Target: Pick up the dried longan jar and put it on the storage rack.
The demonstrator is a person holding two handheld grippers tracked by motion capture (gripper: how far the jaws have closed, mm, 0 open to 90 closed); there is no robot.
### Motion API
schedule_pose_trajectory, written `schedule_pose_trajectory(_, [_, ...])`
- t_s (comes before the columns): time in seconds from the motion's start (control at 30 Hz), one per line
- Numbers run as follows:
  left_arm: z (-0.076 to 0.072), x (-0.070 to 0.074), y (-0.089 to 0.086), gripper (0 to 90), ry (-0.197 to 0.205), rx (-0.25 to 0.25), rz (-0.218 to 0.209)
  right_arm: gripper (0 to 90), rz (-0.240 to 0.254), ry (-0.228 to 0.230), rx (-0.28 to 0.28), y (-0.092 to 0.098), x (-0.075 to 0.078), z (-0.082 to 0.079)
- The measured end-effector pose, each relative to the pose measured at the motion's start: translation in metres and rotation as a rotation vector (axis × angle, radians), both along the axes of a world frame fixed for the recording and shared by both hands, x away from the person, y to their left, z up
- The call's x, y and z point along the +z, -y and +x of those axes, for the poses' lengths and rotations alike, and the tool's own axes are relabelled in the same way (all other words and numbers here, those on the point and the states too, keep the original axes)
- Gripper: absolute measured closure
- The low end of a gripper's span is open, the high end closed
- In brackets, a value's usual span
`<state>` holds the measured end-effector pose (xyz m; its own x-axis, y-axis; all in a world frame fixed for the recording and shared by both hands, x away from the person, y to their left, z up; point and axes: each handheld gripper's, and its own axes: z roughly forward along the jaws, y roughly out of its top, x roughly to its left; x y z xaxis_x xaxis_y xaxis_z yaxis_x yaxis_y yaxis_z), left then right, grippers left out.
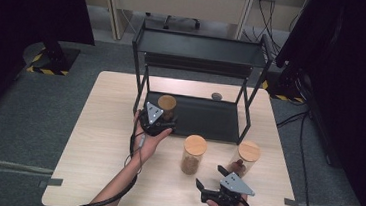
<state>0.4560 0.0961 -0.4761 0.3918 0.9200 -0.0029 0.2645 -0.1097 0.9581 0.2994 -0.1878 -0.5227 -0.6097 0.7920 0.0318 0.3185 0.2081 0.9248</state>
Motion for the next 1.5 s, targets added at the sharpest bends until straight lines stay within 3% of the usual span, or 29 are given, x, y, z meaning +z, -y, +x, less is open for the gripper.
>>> schedule_pose_trajectory(0.63, [-0.019, -0.001, -0.012, 6.7, -0.011, -0.04, 0.007, 6.7, 0.0, 0.0, -0.001, 0.0, 0.0, 0.0])
schedule_pose_trajectory(1.0, [-0.033, -0.006, -0.021, 7.1, -0.003, -0.069, 0.003, 6.7, 0.001, -0.001, -0.002, 0.0, 0.0, 0.0])
schedule_pose_trajectory(1.5, [-0.052, -0.004, -0.022, 7.0, 0.015, -0.103, 0.007, 6.7, 0.003, 0.0, -0.003, 0.0, 0.0, 0.0])
